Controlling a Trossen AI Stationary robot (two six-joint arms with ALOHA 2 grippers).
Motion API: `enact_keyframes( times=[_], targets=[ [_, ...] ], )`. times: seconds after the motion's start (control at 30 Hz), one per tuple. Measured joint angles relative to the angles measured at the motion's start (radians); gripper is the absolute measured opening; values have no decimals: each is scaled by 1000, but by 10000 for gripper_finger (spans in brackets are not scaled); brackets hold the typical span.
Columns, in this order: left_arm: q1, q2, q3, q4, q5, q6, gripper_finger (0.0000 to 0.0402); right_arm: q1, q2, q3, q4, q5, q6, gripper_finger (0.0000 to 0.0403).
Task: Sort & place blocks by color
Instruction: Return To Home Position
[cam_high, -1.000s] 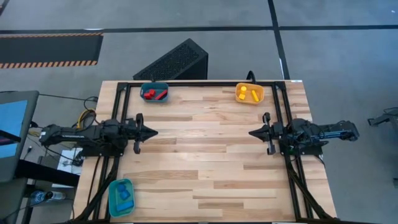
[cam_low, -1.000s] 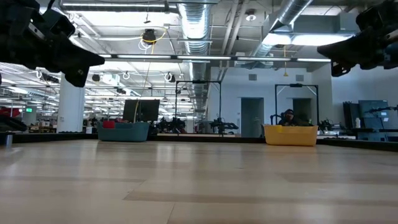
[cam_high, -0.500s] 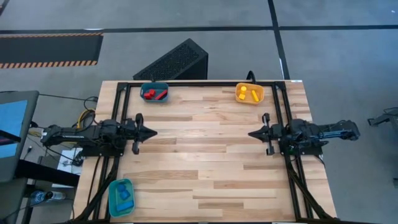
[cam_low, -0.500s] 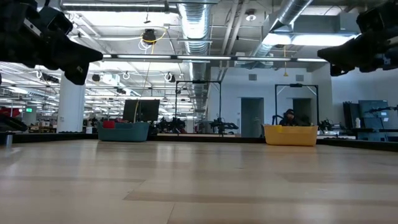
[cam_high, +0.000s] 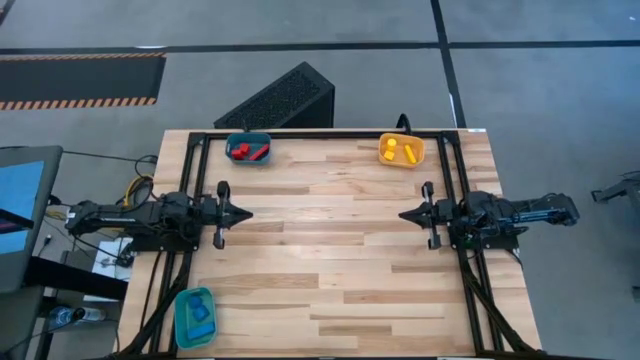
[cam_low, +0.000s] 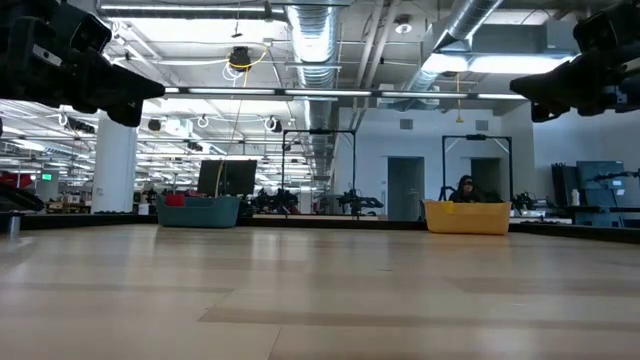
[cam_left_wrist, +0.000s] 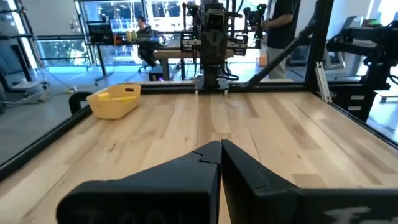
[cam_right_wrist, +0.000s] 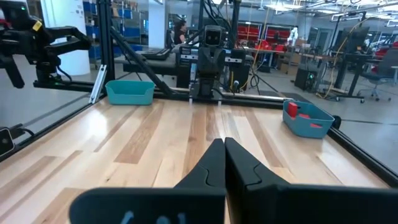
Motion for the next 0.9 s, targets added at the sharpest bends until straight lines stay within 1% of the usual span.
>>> enact_keyframes(
  times=[0.2,0.9],
  targets=[
    [0,0,0,0,1,-27,0,0,0,0,-1,0,0,8],
    [0,0,0,0,2,-18,0,0,0,-1,-3,1,1,8]
  ],
)
